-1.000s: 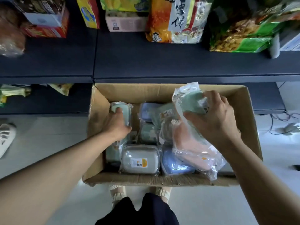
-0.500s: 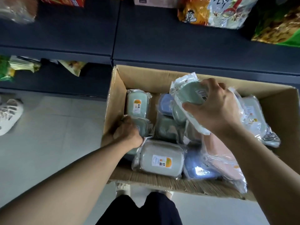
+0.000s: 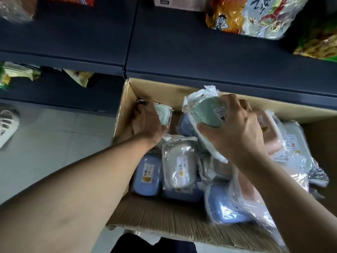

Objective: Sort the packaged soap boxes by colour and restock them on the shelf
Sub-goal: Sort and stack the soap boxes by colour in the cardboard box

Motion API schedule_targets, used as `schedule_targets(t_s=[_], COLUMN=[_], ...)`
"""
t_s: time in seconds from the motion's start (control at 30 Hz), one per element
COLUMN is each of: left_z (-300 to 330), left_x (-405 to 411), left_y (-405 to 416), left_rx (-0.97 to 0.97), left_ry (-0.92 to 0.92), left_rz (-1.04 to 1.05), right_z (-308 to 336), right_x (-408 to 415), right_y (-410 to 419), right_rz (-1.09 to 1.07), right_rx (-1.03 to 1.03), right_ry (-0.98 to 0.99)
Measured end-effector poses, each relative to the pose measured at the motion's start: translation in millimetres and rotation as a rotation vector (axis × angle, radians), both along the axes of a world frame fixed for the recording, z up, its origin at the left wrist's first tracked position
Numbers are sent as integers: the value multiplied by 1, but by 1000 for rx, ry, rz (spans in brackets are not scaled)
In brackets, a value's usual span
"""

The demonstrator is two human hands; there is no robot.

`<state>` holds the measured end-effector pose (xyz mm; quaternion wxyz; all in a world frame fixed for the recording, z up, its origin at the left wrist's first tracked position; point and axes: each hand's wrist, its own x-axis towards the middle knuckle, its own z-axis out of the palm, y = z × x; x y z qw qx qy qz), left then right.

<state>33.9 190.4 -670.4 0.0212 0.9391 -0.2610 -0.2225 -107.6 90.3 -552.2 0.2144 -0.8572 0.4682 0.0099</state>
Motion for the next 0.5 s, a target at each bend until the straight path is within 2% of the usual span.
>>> schedule_targets(t_s=[0.1,0.2,0.37,0.5], left_z=[-7,-4,29,54], left_x=[0,8,-2,-23], left_y=[-1,5,41,73], left_rx=[-53,-78,-141,-194], left_ry=[12,104,97,192], left_rz=[13,-8,-74,-53], right_z=[-2,0,2,-7], right_x=[1,3,8,24], right_y=[7,18,31,47], right_rz=[1,12,49,34], right_rx=[-4,22,52,148], right_ry=[-34,-42,10,57])
